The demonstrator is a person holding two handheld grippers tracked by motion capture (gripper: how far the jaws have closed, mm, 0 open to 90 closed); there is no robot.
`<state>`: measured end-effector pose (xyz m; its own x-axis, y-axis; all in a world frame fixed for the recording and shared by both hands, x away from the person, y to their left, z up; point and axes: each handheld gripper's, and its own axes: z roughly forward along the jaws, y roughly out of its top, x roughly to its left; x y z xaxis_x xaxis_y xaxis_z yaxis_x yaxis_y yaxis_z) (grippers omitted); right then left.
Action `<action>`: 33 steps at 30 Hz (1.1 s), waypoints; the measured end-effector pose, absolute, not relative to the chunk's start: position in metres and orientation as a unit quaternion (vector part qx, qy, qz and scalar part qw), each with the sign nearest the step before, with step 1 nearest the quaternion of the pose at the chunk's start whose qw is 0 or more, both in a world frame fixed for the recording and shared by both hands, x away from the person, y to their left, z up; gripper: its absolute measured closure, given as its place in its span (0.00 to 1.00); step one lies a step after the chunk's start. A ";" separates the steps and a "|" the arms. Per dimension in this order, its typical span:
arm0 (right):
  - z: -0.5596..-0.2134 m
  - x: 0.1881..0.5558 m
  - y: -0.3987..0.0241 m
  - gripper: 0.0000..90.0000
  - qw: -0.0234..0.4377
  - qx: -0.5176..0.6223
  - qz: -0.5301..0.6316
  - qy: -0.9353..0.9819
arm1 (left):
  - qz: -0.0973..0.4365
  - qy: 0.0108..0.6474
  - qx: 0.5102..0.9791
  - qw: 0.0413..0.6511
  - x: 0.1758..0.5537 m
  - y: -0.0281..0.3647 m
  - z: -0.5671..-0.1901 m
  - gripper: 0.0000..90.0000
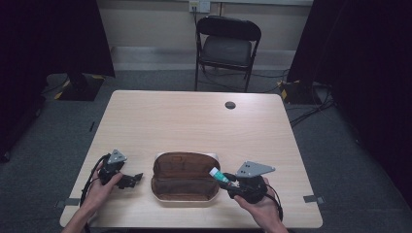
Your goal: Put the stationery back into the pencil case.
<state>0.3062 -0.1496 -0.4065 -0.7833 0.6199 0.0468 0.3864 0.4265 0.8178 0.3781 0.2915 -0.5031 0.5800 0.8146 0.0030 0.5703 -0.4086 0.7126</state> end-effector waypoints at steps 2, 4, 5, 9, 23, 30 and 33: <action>-0.401 0.305 -0.145 0.73 0.127 0.294 0.448 0.835 | 0.176 0.423 0.820 0.343 0.377 0.292 -0.503 0.00; -0.397 0.304 -0.139 0.73 0.131 0.285 0.449 0.837 | 0.176 0.422 0.820 0.343 0.377 0.293 -0.503 0.00; -0.395 0.304 -0.136 0.73 0.130 0.281 0.450 0.838 | 0.176 0.422 0.821 0.343 0.377 0.293 -0.503 0.00; -0.390 0.307 -0.121 0.73 0.126 0.263 0.454 0.842 | 0.176 0.422 0.820 0.343 0.377 0.293 -0.503 0.00; -0.389 0.324 -0.076 0.73 0.104 0.228 0.464 0.850 | 0.175 0.425 0.819 0.345 0.377 0.292 -0.503 0.00; -0.398 0.338 -0.057 0.73 0.085 0.216 0.454 0.860 | 0.176 0.423 0.820 0.344 0.377 0.293 -0.503 0.00; -0.404 0.344 -0.050 0.73 0.084 0.216 0.443 0.866 | 0.176 0.423 0.820 0.344 0.377 0.293 -0.503 0.00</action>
<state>0.3442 -0.0500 -0.4039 -0.8925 0.4487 0.0464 0.3003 0.5142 0.8034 0.3767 0.2927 -0.5032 0.5802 0.8145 -0.0020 0.5717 -0.4054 0.7133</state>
